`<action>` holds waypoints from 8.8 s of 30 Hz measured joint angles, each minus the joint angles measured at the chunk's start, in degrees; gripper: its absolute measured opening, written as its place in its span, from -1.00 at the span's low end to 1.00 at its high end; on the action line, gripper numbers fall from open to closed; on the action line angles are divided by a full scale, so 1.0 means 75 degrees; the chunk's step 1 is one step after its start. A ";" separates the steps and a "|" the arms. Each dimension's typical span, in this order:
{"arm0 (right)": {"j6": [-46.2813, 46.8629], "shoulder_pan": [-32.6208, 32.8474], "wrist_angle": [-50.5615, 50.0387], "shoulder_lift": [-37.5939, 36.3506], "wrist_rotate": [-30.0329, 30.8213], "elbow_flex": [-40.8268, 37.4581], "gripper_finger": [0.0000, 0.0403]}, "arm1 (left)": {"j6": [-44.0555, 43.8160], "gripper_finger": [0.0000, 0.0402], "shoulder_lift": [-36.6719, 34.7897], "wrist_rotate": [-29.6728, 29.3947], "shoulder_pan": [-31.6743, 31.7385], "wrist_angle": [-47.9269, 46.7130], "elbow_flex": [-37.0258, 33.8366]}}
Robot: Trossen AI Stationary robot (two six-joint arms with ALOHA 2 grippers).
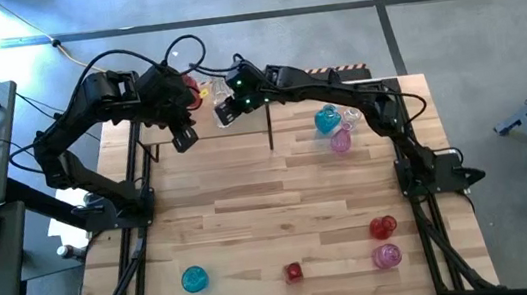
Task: Sort vases onto shelf
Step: Put the bottom transparent vase on the shelf aligned with the other transparent vase, then put the bottom blue vase on the shelf aligned with the other blue vase
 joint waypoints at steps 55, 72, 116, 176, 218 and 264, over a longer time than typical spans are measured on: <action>-0.2139 -0.1248 -0.2957 -0.1094 -0.0861 0.0487 -0.73 | -0.0098 -0.48 -0.0145 0.0405 -0.0020 0.2465 -0.3618; -0.2675 -0.1970 -0.3208 -0.1780 -0.0804 0.0487 -0.73 | 0.1396 -0.48 -0.0143 0.0676 0.0218 0.4832 -0.5176; -0.2952 -0.2020 -0.3358 -0.1814 -0.0799 0.0487 -0.73 | 0.1556 -0.48 0.0405 -0.0036 0.1368 0.5415 -0.5173; 0.1423 0.1761 -0.5250 -0.1809 -0.0240 0.0487 -0.73 | -0.0010 -0.48 -0.2177 0.1751 -0.1712 0.3042 -0.5170; 0.3723 0.5227 -0.5063 -0.1803 0.0813 0.0487 -0.35 | -0.4164 -0.48 -0.2503 0.0744 -0.5514 0.3163 -0.5170; 0.4724 0.6441 -0.4374 -0.1056 0.1723 0.0460 -0.35 | -0.6636 -0.48 -0.2500 -0.0061 -0.7878 0.3182 -0.5170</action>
